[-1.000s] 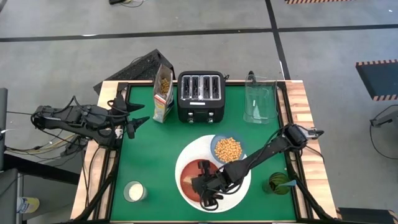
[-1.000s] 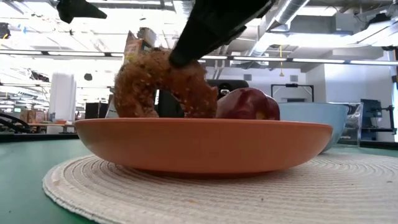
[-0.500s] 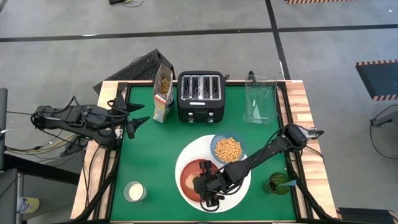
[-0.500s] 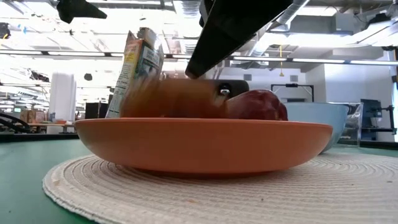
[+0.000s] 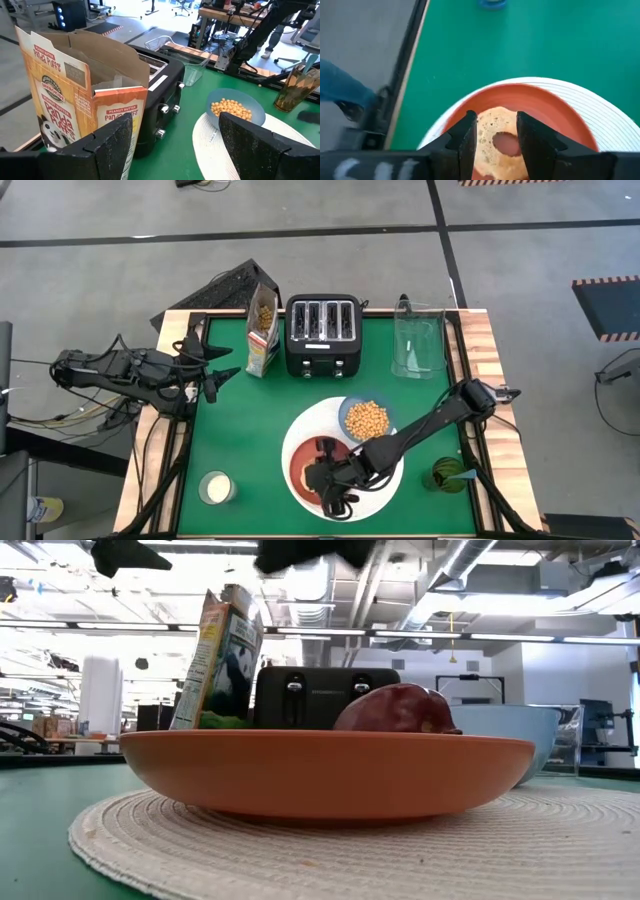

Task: Arrange a breakfast setting
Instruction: Put the blue spoon on the white table mat

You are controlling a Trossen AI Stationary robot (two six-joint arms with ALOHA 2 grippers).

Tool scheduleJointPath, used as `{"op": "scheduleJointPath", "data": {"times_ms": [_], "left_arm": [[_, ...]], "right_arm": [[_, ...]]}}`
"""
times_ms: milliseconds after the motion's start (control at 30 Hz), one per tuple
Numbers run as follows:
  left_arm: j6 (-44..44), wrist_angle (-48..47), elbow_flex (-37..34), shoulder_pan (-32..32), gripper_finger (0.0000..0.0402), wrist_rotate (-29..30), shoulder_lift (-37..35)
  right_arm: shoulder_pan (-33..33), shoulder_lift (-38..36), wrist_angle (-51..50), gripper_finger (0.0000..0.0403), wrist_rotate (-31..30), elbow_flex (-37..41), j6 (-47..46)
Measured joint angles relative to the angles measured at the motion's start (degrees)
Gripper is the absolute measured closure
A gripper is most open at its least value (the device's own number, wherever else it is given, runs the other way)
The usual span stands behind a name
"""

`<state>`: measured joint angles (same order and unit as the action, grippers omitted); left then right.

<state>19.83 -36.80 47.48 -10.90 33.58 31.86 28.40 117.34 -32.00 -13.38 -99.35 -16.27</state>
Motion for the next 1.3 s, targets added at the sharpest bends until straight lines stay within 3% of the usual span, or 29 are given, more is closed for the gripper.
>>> {"op": "scheduleJointPath", "data": {"times_ms": [167, 400, 533, 933, 1200, 1300], "left_arm": [[0.65, -0.37, 0.00, -0.02, 0.0119, -0.11, 0.01], [0.85, -0.35, 0.00, 0.00, 0.0119, -0.09, 0.01], [0.55, -0.35, 0.00, 0.00, 0.0119, -0.30, 0.01], [4.70, -0.24, 0.00, -0.01, 0.0119, -6.84, 0.00], [4.70, -0.08, 0.00, 0.00, 0.0119, -6.32, 0.01], [3.87, 0.25, 0.00, 0.00, 0.0119, -6.32, 0.00]], "right_arm": [[0.01, -0.17, -16.47, 0.0241, -0.03, -11.30, -9.81], [1.55, -0.13, -45.49, 0.0247, 0.07, -23.94, -34.70], [5.30, -0.13, -56.95, 0.0254, 0.67, -27.73, -46.00], [19.23, -1.25, -57.98, 0.0268, -4.62, -27.78, -85.22], [25.62, -1.36, -58.08, 0.0269, -4.32, -27.82, -111.41], [26.36, -0.96, -58.05, 0.0271, 0.37, -27.82, -113.17]]}}
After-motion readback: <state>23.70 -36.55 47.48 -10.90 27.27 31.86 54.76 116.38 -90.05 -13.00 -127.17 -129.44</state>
